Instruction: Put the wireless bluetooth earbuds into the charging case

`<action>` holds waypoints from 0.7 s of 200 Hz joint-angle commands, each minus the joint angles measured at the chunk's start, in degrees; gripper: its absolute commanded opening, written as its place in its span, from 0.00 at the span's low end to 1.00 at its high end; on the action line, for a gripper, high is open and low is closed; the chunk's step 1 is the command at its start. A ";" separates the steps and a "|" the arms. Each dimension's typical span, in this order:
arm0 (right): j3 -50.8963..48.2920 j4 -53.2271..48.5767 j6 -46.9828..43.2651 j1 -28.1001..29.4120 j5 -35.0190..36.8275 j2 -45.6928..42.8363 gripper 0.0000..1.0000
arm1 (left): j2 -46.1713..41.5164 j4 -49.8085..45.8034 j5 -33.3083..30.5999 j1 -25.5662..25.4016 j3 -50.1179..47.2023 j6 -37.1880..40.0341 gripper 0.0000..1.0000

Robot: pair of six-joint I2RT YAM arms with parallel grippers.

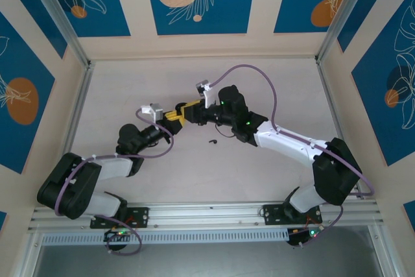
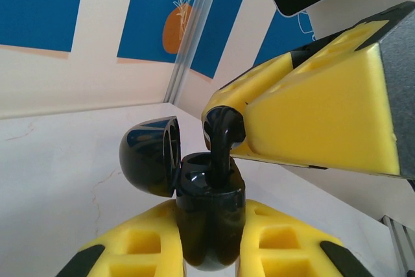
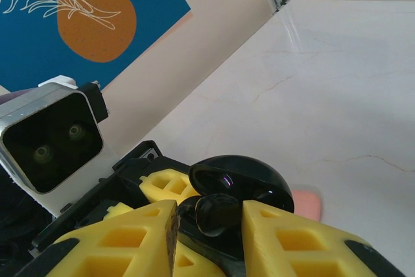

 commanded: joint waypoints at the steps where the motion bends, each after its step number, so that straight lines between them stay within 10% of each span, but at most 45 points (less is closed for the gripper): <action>1: -0.99 -2.57 -0.03 -0.02 -1.40 -0.97 0.32 | -0.49 5.18 0.26 -0.39 2.52 0.49 0.00; 140: -1.13 -2.13 0.83 -0.45 -1.78 -1.60 0.42 | -0.41 5.12 0.70 -0.37 2.44 0.40 0.00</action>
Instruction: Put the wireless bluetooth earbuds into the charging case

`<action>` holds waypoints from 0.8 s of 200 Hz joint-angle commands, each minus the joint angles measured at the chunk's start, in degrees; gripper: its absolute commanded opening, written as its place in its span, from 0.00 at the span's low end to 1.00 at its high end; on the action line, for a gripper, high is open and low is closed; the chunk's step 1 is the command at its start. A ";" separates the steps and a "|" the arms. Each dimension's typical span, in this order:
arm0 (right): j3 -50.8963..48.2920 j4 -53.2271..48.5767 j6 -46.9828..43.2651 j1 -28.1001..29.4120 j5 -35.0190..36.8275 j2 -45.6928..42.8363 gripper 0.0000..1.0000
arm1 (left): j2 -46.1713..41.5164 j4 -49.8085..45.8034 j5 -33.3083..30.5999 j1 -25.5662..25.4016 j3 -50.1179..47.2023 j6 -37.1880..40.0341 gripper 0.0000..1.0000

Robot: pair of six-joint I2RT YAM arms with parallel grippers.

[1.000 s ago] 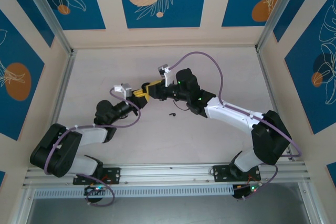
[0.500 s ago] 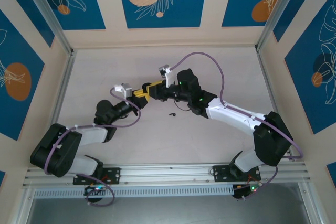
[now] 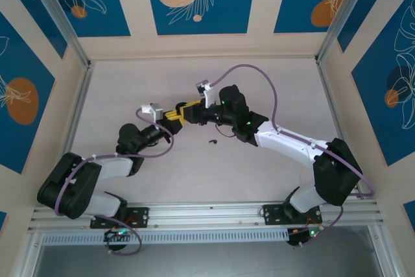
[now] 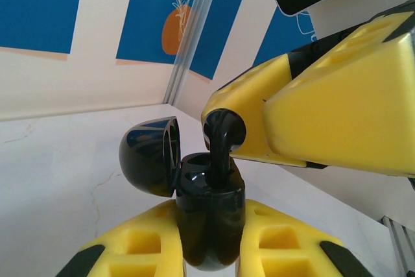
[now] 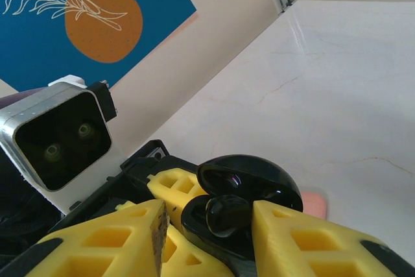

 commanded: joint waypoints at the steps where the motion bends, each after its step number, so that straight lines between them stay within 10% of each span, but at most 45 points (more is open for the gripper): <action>1: -1.15 -2.32 0.62 -0.21 -0.76 -1.34 0.42 | -0.52 5.15 0.64 -0.36 2.15 0.42 0.00; 160: -0.62 -1.25 2.13 -2.07 -3.19 -4.15 0.52 | 0.18 5.90 1.89 -0.37 1.89 0.60 0.00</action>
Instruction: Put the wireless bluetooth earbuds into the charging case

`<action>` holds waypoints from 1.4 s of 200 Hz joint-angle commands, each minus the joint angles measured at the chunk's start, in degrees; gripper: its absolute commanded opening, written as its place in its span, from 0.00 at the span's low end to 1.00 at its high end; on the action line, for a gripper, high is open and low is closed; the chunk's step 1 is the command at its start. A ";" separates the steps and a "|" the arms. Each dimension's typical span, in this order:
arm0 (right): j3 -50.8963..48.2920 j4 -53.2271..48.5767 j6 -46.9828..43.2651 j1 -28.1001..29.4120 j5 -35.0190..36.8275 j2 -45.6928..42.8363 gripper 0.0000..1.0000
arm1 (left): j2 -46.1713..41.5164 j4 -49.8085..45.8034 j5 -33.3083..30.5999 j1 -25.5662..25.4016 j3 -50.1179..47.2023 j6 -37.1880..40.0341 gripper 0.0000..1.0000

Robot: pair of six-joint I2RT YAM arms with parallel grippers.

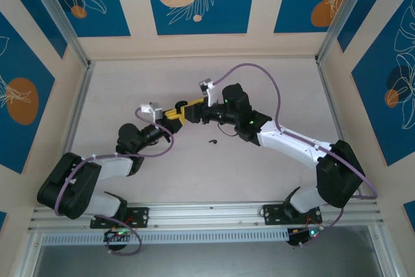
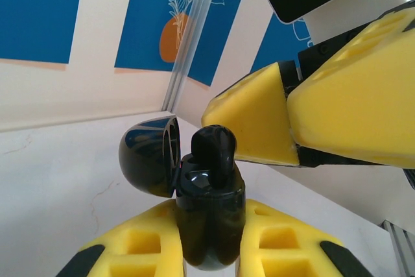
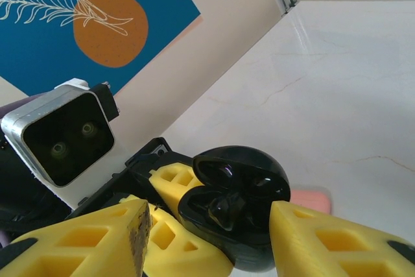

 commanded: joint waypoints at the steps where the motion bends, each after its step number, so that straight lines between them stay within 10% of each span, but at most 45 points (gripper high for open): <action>1: -0.60 -0.36 0.67 -0.65 -1.54 -2.63 0.52 | 0.21 4.53 1.90 -0.41 1.48 0.64 0.00; 142: 5.62 -10.43 0.86 -9.26 -24.78 -2.51 0.46 | 0.51 4.65 6.62 -0.36 2.48 3.06 0.00; 280: 9.49 -9.72 1.56 -8.21 -26.86 3.69 0.45 | 0.85 4.58 7.34 -0.39 2.84 2.00 0.00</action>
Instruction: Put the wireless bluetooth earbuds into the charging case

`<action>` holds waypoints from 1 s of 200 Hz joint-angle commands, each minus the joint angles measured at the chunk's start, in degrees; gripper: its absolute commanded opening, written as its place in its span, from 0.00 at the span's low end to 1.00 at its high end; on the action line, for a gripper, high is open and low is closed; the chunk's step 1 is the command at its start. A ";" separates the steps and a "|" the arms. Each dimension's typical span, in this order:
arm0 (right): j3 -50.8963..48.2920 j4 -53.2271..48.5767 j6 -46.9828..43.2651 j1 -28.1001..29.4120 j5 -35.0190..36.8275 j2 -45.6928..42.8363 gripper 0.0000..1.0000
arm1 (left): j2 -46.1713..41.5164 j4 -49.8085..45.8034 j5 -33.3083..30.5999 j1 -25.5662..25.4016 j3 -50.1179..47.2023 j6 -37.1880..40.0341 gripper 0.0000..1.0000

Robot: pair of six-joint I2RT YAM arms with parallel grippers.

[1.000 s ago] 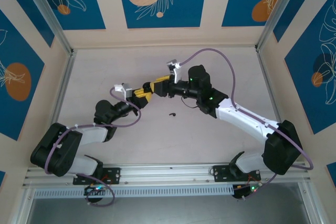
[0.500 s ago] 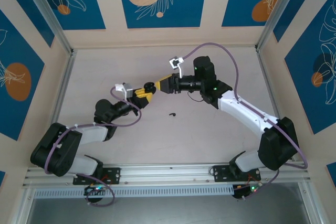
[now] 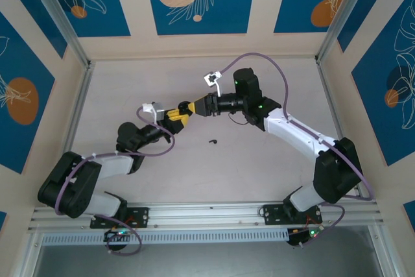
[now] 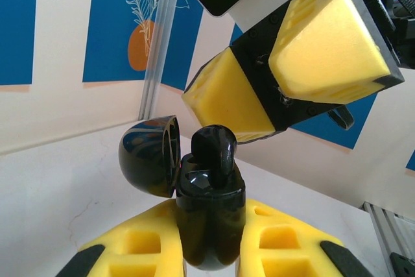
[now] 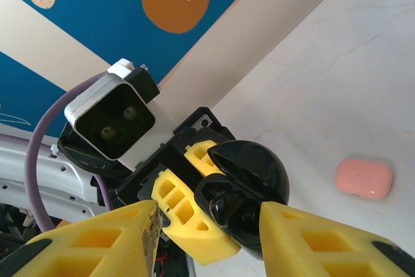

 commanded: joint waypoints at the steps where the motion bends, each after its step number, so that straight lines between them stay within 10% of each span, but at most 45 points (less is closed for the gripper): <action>1: 2.31 -0.11 0.61 0.62 -1.66 1.09 0.45 | 0.37 2.93 1.52 -0.37 1.31 -0.20 0.00; 200: 3.32 -7.40 -0.54 3.35 2.77 1.66 0.28 | -0.73 -0.51 -3.06 -0.39 0.93 2.78 0.00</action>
